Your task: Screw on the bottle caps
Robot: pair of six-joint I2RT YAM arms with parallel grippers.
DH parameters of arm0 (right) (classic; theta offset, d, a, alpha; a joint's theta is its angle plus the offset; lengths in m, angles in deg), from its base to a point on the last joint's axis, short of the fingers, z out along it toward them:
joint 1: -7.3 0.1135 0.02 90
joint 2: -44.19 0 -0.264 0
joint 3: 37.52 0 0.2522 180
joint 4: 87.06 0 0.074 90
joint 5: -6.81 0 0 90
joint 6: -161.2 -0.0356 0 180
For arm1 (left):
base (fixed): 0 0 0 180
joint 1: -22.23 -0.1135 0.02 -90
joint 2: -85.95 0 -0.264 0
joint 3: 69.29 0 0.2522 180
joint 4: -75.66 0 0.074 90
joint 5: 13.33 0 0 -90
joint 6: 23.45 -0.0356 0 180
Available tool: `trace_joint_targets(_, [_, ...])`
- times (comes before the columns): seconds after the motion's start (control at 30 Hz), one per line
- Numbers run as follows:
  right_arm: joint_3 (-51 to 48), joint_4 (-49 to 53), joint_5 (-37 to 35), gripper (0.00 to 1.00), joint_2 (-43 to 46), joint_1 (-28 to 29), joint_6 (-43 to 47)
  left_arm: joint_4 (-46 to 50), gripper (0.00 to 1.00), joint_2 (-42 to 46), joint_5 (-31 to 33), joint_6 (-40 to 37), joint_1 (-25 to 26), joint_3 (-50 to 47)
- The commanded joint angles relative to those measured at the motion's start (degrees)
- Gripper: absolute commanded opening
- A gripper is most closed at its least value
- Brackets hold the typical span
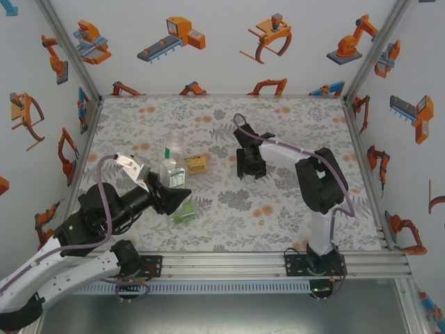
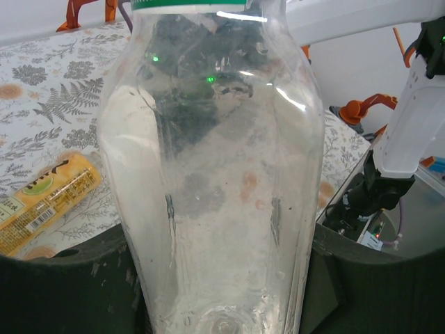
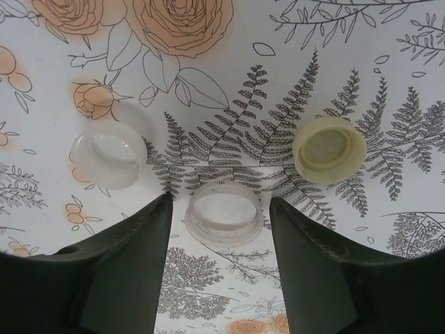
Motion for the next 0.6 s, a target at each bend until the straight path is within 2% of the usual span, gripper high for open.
trace_joint_targets(0.0, [-0.6,-0.2,-0.9,0.52,-0.7,0.0,0.5,-3.1,0.00,0.9,0.3,1.4,-0.2,-0.2])
trace_joint_targets(0.3, [-2.4,-0.8,-1.4,0.43,1.1,0.0,0.2,-3.6,0.00,1.2,0.5,1.2,-0.2,-0.2])
trace_joint_targets(0.57, [-6.7,0.7,-1.6,0.41,7.3,2.5,-2.1,-5.2,0.00,-0.7,0.3,0.8,-0.2,-0.5])
